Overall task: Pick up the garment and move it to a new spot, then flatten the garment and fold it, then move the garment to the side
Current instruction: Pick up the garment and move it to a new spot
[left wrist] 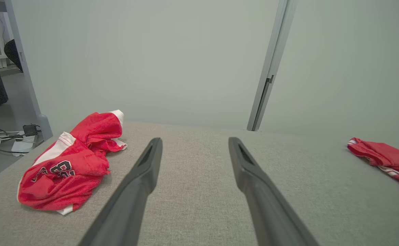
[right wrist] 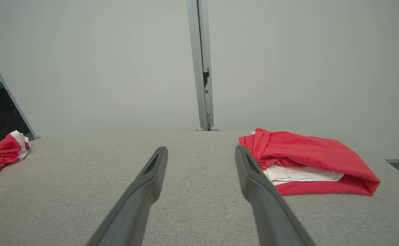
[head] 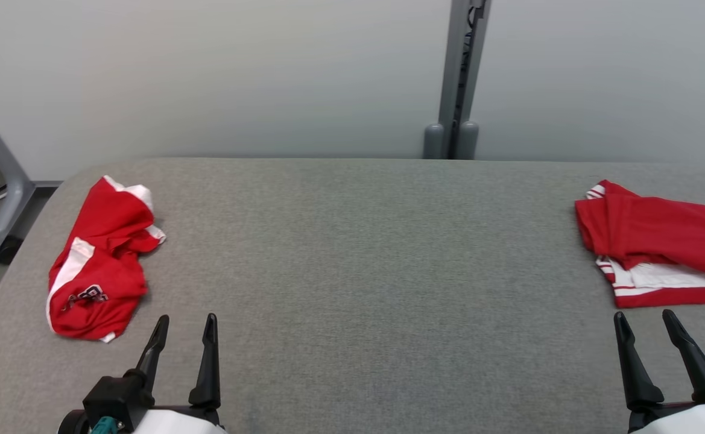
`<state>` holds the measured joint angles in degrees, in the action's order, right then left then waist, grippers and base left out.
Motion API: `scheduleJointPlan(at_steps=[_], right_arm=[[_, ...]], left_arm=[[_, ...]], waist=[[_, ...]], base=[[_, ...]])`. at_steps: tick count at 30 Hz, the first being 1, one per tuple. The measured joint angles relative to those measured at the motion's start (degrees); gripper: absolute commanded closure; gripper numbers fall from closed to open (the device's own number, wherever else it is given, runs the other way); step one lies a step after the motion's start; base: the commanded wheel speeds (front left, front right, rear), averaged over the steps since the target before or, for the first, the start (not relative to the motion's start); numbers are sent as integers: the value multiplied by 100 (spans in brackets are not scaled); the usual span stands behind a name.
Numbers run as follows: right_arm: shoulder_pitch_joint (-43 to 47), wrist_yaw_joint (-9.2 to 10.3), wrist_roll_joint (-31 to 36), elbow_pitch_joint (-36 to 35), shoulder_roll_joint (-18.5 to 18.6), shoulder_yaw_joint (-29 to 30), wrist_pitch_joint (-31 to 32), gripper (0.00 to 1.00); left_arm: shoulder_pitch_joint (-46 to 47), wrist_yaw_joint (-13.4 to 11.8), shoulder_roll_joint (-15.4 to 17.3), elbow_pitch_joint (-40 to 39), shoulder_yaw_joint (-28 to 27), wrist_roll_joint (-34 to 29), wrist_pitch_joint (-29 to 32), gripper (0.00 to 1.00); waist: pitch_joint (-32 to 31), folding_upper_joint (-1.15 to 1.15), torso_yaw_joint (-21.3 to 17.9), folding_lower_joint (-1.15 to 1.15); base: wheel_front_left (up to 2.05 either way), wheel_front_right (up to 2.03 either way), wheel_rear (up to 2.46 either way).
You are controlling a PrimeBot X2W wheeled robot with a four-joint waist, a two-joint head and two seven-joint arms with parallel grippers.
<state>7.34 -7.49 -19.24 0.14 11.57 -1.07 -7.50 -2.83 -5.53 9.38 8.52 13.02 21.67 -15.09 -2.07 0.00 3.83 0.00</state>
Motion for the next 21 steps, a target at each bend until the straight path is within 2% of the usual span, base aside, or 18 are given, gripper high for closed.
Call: scheduleJointPlan(at_steps=[9, 21], right_arm=[[-107, 0, -35, 53, -54, -183, -19, 0], [-217, 0, -46, 226, -77, -414, -91, 0]], left_arm=[[192, 40, 21, 65, -24, 22, 46, 0], [161, -109, 127, 10, -110, 104, 181, 0]], waist=[[38, 0, 602, 0], [27, 0, 1629, 0]], base=[[0, 0, 0], [0, 0, 0]])
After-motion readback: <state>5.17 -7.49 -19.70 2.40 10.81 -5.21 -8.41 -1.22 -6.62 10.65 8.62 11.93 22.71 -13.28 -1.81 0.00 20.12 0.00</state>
